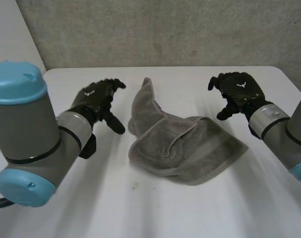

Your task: Fold the towel.

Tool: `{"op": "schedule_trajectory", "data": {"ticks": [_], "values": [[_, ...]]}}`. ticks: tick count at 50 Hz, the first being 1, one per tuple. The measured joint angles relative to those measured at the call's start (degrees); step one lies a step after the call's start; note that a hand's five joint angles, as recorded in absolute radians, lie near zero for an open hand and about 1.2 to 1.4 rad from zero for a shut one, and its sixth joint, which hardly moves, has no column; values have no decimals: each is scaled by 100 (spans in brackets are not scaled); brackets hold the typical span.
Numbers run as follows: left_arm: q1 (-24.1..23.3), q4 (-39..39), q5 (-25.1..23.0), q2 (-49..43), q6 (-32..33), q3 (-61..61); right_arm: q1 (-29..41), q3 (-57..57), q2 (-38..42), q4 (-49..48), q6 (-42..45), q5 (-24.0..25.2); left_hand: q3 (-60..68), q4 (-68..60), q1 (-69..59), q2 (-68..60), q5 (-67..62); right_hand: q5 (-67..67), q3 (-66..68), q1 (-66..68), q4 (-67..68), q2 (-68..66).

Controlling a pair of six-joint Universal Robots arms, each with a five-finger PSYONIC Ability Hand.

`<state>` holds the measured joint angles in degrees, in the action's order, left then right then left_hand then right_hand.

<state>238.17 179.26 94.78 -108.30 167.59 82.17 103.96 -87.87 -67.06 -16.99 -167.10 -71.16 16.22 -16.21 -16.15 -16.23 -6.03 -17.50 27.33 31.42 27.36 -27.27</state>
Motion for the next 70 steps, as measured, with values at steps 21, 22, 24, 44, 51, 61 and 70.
{"op": "schedule_trajectory", "data": {"ticks": [21, 22, 24, 44, 51, 61, 70], "values": [[-33, 9, -12, -829, -1062, 48, 308, -73, 687, -505, -23, 374, 456, -455, -460, -454, -460, -198, 249, 279, 239, -246], [-35, 9, -12, -842, -1077, 49, 325, -70, 710, -551, -22, 378, 479, -479, -488, -477, -488, -206, 258, 289, 254, -256], [-39, 7, -12, -869, -1113, 51, 354, -61, 757, -640, -19, 383, 544, -542, -549, -542, -551, -218, 274, 307, 261, -272], [-156, -66, -26, -1074, -1445, 87, 607, 198, 1447, -857, 715, 715, 949, -950, -950, -948, -965, -279, 327, 371, 316, -321], [-184, -98, -32, -1170, -1449, 62, 693, 311, 1611, -861, 781, 726, 991, -997, -997, -988, -1004, -282, 330, 375, 320, -327], [-184, -87, -22, -1500, -1421, -71, 841, 381, 1786, -1142, 767, 720, 1451, -1460, -1475, -1453, -1453, -582, 642, 727, 640, -645], [-183, -84, -20, -1641, -1407, -143, 957, 492, 1976, -1314, 767, 741, 2080, -2067, -2085, -2079, -2054, -791, 861, 983, 856, -869]]}}
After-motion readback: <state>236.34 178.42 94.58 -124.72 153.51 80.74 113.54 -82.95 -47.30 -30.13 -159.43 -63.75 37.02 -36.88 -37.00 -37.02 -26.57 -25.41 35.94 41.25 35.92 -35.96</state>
